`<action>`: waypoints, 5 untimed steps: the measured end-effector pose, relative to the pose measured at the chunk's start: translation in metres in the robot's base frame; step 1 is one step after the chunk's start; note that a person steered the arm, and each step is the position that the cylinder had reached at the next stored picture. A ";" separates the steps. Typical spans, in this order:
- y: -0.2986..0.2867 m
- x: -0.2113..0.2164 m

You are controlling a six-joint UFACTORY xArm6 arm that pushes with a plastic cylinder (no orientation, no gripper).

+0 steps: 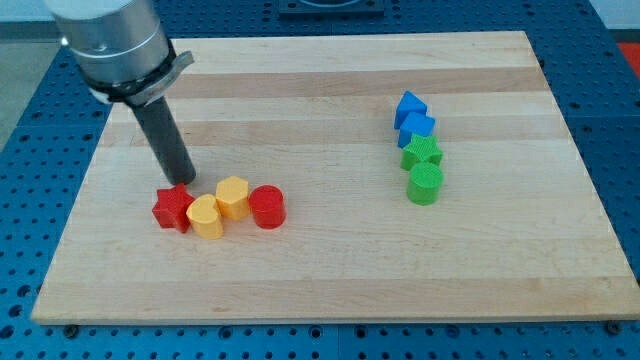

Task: Move the yellow hexagon and red circle a bit down

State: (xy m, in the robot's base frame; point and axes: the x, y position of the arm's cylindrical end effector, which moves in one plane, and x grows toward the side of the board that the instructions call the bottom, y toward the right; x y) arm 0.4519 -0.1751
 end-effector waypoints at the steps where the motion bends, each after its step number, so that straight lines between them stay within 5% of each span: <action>1: 0.028 -0.004; 5: 0.100 0.024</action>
State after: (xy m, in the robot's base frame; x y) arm 0.4763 -0.0748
